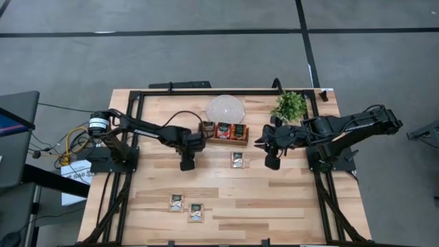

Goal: Pick & Place Tea
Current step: Put the brown tea bag into the left compartment of the wooden organizer

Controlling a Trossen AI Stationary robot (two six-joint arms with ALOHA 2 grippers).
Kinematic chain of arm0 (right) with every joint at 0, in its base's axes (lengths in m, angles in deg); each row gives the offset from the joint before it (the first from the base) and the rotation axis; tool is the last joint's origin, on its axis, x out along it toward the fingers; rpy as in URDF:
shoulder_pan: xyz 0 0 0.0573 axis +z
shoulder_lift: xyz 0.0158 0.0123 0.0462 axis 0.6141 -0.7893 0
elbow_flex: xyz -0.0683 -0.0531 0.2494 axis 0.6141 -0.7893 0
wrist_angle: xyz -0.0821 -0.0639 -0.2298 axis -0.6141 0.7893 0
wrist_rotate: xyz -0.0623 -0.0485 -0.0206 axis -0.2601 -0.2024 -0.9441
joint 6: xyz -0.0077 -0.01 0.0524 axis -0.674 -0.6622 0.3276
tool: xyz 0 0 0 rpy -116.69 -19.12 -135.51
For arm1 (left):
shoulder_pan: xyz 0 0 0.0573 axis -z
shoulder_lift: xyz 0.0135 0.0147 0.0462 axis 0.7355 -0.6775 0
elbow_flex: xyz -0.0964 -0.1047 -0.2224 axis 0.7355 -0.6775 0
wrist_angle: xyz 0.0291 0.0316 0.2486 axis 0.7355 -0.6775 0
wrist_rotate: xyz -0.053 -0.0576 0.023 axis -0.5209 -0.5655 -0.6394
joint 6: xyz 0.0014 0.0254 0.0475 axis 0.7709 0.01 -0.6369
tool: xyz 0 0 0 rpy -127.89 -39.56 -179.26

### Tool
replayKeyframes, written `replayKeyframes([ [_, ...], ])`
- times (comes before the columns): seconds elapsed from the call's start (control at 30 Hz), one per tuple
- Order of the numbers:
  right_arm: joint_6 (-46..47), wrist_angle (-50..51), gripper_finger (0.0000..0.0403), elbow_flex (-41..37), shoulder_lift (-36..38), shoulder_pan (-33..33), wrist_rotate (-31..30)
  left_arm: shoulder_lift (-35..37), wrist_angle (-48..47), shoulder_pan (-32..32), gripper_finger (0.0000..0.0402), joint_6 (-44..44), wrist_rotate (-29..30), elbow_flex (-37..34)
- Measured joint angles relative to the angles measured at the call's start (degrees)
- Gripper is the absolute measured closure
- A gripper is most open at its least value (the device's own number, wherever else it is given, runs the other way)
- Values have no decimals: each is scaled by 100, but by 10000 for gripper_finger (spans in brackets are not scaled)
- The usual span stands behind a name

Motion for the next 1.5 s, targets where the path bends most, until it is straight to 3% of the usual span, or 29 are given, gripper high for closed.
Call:
replayKeyframes([
  [0.17, 1, 0, 353, 0, 0, 0, 104, -15, -83, -2, 315, 29, -241, -1],
  [0.57, -37, 2, 353, 0, 0, 0, 122, 26, -226, 3, 388, 22, -138, -21],
  [0.87, -41, 4, 353, 0, 0, 0, 119, 963, -779, 71, 401, 535, -32, -84],
  [1.0, -43, 4, 353, 0, 0, -2, 117, 1496, -1236, 169, 401, 829, 360, 31],
  [1.17, -43, -25, 353, 0, -1, -2, 107, 1880, -1070, 348, 401, 723, 1124, 545],
  [1.33, -43, -81, 353, 2, 0, -2, 106, 1812, -401, 520, 401, -148, 2254, 1065],
  [1.5, -42, -100, 353, 2, 0, -2, 106, 1486, 678, 582, 401, -1441, 3376, 1135],
])
